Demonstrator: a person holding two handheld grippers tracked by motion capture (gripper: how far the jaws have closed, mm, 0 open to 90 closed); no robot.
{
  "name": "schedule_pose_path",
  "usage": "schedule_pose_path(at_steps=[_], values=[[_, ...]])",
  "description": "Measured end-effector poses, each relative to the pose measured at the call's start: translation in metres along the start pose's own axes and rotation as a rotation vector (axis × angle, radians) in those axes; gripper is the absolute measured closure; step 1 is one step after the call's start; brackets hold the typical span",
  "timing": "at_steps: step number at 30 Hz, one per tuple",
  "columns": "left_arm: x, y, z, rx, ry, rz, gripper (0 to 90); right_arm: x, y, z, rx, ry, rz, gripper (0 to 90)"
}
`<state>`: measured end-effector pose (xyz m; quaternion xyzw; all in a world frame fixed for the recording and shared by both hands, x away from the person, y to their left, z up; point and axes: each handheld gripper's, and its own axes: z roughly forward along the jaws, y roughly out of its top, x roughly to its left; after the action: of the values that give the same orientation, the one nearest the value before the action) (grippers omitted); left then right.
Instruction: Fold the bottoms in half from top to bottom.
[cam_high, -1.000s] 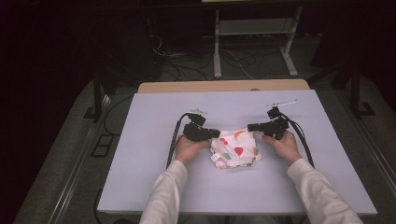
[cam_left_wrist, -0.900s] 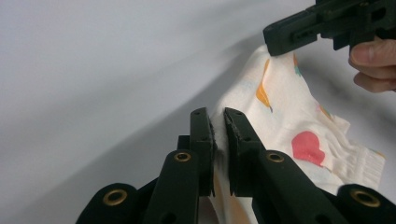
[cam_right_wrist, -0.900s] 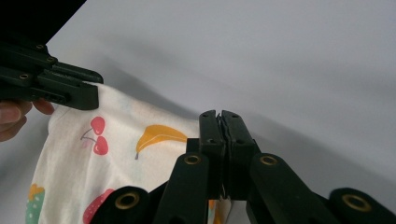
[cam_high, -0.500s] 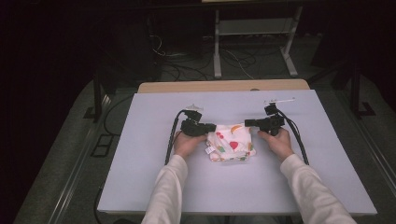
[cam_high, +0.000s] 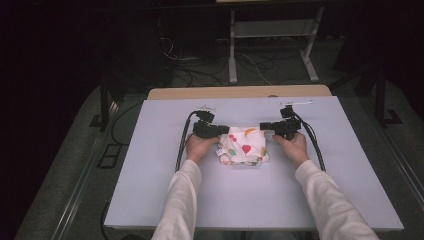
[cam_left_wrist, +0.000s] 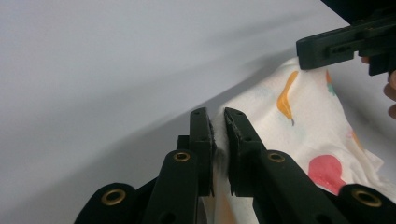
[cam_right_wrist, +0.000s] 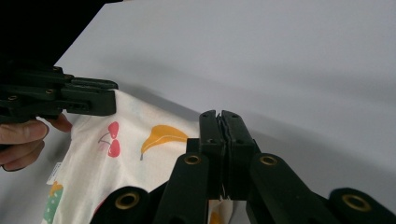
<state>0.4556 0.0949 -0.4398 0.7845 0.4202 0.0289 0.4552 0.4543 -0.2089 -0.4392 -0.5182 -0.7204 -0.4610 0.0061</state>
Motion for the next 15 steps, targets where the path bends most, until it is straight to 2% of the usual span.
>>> schedule_pose_path(at_steps=[6, 8, 12, 14, 15], values=[[0.004, 0.0, 0.003, -0.034, 0.002, -0.03, 80.2, -0.004, 0.002, 0.003, -0.022, -0.007, 0.005, 86.5], [0.004, 0.0, 0.004, -0.044, 0.018, -0.035, 80.0, -0.007, 0.002, 0.005, -0.037, -0.004, 0.018, 86.5], [0.004, 0.0, 0.006, -0.049, 0.017, -0.041, 78.8, -0.009, 0.003, 0.01, -0.037, -0.012, 0.025, 86.5], [0.006, -0.001, 0.006, -0.046, 0.015, -0.063, 73.5, -0.009, 0.002, 0.011, -0.036, -0.009, 0.033, 84.9], [0.008, -0.001, 0.005, -0.047, 0.025, -0.083, 66.9, -0.009, 0.002, 0.011, -0.037, -0.007, 0.037, 81.6]])
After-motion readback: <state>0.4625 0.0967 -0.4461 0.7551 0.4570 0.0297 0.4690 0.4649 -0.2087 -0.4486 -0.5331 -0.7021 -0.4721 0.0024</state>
